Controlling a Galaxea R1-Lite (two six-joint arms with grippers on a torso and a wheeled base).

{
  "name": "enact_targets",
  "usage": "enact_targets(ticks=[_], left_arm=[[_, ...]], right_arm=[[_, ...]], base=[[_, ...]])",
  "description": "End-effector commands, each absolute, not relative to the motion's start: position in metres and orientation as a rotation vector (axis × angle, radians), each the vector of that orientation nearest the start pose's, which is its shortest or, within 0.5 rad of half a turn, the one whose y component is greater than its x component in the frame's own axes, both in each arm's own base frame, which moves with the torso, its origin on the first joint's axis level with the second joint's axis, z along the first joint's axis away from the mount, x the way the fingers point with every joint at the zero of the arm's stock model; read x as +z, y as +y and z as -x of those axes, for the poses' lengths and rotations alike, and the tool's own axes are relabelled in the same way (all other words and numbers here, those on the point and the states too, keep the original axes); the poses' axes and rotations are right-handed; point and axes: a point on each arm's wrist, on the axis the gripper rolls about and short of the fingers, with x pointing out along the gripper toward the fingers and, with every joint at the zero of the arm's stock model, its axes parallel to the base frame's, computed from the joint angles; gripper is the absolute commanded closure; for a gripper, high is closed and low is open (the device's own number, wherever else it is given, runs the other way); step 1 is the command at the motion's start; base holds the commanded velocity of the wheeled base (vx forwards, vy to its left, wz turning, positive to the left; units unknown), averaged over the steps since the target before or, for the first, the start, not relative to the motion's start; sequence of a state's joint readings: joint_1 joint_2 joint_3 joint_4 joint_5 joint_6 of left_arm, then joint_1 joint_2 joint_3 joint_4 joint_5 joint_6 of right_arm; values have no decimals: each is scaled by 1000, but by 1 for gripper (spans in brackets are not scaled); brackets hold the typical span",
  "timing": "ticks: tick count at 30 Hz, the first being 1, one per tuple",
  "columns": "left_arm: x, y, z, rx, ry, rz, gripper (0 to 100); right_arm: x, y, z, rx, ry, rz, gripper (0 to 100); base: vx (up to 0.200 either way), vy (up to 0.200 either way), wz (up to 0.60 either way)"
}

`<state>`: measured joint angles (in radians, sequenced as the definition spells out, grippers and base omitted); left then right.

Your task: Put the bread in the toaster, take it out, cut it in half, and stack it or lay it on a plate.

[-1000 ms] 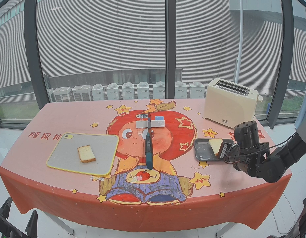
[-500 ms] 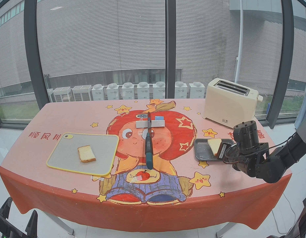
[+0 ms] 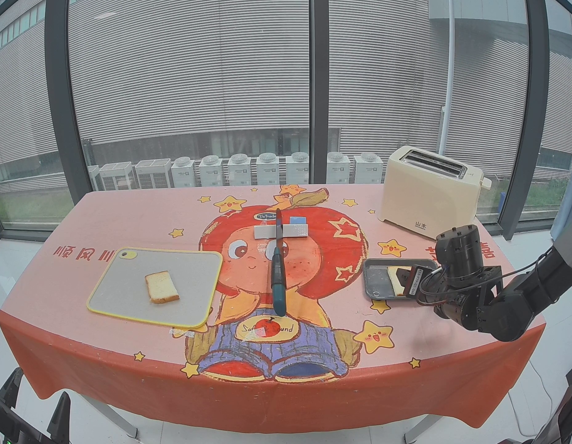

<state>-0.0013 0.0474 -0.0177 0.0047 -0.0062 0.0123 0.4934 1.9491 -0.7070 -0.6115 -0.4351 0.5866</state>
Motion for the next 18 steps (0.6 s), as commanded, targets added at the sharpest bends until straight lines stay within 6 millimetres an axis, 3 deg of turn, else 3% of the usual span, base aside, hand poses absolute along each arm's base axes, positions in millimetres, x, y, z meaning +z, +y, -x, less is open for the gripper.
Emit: enact_targets(ticks=[1,18], left_arm=[[76,0,19,-8,54,-12,0],[76,0,19,-8,54,-12,0]], right_arm=[[81,145,-284,-99,549,-290,0],[89,146,-281,-88,493,-303,0]], base=[[0,0,0],[0,0,0]])
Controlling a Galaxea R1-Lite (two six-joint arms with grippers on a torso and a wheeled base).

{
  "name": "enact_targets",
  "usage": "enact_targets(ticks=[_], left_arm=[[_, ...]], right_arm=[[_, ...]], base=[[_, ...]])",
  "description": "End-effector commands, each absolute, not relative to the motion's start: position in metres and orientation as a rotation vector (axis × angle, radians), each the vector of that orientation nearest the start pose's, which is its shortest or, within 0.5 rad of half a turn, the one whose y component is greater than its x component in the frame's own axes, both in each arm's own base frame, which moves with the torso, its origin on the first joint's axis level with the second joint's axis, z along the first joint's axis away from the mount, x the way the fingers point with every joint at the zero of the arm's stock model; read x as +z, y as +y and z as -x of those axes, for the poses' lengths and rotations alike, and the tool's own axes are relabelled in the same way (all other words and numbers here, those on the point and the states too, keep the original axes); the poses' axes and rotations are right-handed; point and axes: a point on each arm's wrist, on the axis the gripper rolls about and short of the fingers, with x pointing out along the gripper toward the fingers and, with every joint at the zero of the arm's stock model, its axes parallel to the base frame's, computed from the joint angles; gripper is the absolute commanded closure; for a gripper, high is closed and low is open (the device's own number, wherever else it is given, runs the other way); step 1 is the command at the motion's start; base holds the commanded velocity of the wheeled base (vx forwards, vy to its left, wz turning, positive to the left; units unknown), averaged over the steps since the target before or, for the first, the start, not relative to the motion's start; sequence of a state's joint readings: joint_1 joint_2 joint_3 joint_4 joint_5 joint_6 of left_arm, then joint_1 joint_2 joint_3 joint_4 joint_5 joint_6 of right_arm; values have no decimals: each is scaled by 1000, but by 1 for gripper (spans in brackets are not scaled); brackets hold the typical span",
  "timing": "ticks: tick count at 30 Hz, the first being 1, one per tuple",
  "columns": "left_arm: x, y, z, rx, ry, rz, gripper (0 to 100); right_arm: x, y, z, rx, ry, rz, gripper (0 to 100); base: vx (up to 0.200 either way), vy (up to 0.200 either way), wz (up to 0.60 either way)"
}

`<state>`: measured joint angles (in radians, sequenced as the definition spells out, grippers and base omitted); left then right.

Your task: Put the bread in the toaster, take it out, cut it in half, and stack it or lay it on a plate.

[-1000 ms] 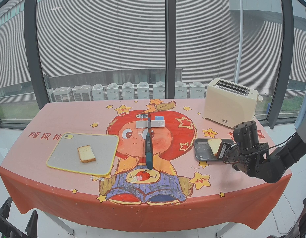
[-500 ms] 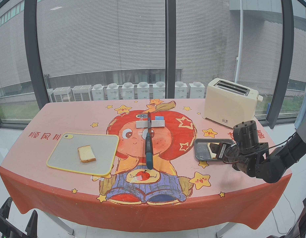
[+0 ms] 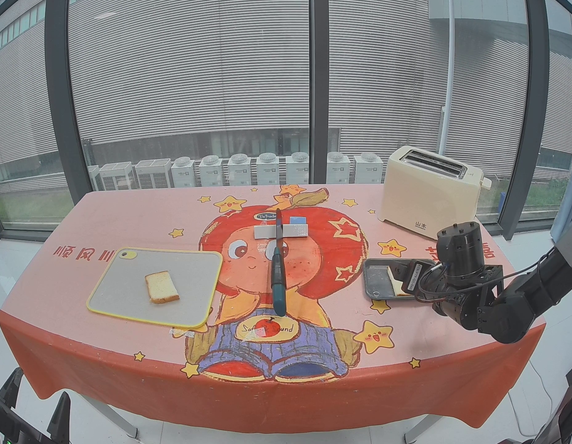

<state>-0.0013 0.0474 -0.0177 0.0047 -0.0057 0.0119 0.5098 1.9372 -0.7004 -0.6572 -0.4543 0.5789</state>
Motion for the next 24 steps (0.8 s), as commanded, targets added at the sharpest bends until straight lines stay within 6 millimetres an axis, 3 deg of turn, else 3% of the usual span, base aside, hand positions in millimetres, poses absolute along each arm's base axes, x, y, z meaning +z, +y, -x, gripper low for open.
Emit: enact_targets(ticks=[1,15,24], left_arm=[[76,0,19,-8,54,-12,0],[76,0,19,-8,54,-12,0],[76,0,19,-8,54,-11,0]], right_arm=[[91,145,-279,-87,492,-302,0],[102,153,-234,26,494,-165,0],[109,141,-214,67,484,-62,0]], base=[[0,0,0],[0,0,0],[0,0,0]])
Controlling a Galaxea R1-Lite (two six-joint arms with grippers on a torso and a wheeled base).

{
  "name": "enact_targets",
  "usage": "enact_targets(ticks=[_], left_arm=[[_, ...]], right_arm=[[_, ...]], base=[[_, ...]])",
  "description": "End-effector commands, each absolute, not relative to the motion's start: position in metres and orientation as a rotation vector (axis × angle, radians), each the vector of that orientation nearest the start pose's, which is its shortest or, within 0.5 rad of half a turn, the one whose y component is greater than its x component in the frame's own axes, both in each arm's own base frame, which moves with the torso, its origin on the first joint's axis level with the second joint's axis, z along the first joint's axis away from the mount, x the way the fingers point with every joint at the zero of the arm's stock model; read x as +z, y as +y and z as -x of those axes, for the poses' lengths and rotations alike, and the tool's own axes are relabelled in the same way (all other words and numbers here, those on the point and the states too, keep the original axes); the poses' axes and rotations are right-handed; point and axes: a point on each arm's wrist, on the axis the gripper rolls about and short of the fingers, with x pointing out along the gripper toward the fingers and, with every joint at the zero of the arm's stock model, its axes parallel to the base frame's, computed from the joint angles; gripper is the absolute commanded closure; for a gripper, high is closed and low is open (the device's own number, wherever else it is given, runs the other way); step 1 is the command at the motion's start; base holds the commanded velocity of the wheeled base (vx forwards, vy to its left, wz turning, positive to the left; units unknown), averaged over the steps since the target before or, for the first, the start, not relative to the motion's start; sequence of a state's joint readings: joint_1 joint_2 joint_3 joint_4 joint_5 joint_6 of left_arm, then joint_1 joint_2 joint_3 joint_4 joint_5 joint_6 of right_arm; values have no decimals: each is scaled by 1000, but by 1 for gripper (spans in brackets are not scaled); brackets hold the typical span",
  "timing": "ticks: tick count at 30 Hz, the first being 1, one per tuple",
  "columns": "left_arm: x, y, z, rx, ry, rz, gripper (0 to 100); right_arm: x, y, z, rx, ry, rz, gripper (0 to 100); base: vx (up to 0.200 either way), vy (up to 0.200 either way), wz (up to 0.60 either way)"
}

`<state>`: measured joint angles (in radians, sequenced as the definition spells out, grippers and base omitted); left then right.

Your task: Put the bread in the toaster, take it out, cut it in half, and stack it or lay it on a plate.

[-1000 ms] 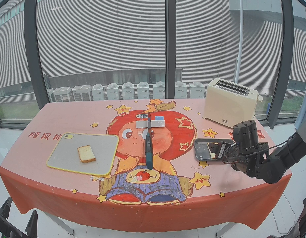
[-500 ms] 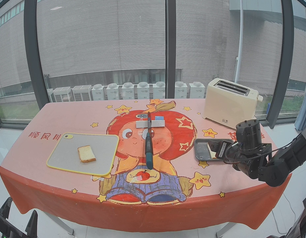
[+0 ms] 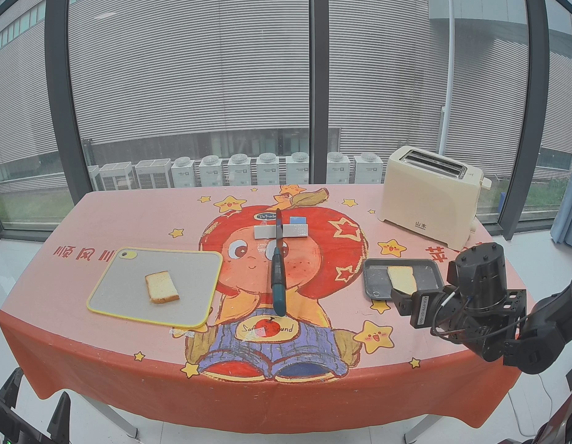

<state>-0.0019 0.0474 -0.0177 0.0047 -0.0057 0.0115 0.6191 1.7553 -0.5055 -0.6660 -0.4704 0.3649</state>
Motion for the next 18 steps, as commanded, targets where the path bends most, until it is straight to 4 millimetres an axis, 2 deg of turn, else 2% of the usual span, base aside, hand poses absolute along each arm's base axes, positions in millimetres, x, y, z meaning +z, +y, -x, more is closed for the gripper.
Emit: enact_targets(ticks=[1,5,8,18], left_arm=[[76,0,19,-8,54,-11,0],[76,0,19,-8,54,-11,0],[76,0,19,-8,54,-11,0],[76,0,19,-8,54,-11,0]], right_arm=[[111,141,-213,71,477,-62,0],[119,139,-204,99,453,-54,0],[113,138,-195,116,478,-31,0],[113,145,-187,161,477,-7,0]], base=[[0,0,0],[0,0,0],[0,0,0],[0,200,0]])
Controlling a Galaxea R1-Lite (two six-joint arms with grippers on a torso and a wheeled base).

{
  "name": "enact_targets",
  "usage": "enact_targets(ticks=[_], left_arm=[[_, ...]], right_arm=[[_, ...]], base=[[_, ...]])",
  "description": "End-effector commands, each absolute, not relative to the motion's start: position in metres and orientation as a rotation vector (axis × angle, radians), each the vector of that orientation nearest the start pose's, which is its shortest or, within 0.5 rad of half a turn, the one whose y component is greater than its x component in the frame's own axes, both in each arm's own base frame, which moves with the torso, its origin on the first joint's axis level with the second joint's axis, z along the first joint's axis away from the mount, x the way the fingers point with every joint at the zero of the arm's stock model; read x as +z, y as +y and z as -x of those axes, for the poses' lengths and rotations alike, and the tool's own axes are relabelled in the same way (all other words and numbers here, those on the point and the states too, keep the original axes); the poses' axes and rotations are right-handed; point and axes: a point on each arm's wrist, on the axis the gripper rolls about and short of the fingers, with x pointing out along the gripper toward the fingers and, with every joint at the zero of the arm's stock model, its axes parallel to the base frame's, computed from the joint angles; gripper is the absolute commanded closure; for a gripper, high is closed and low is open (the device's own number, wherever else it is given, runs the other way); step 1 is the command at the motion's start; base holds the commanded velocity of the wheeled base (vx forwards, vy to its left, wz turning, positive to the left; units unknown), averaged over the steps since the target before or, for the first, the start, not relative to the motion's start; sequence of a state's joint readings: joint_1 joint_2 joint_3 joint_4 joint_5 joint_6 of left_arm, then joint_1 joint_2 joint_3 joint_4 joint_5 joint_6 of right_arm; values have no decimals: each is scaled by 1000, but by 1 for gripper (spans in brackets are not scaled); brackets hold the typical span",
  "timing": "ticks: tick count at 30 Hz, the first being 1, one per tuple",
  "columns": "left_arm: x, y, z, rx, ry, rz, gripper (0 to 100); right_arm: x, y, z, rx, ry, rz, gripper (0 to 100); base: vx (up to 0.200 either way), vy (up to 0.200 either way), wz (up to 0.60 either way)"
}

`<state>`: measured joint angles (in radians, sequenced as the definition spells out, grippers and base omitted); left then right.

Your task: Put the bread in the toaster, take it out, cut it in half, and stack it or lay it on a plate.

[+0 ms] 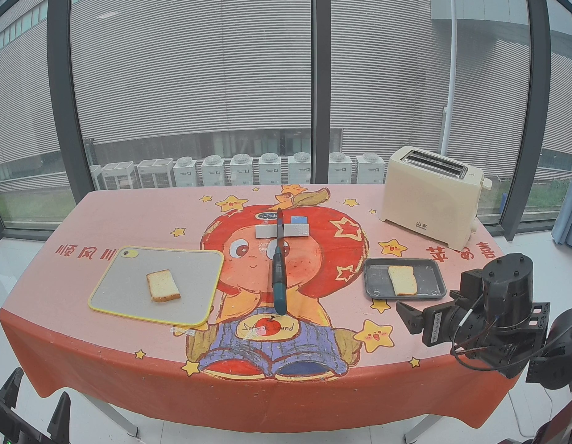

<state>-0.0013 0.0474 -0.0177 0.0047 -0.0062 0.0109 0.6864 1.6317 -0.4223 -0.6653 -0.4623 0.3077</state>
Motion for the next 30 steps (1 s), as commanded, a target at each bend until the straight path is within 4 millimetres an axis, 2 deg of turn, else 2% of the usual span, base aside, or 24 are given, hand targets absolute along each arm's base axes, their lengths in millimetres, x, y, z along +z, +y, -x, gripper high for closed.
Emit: enact_targets(ticks=[1,10,19,25,30], left_arm=[[76,0,19,-8,54,-9,0],[76,0,19,-8,54,-11,0],[76,0,19,-8,54,-9,0],[76,0,19,-8,54,-11,0],[76,0,19,-8,54,-11,0]], right_arm=[[113,145,-187,165,476,-7,0],[114,147,-188,168,474,-8,0],[118,158,-186,206,456,-10,0],[117,172,-192,241,452,26,0],[110,189,-187,292,471,51,0]], base=[[0,200,0],[0,200,0],[0,200,0],[0,200,0],[0,200,0]])
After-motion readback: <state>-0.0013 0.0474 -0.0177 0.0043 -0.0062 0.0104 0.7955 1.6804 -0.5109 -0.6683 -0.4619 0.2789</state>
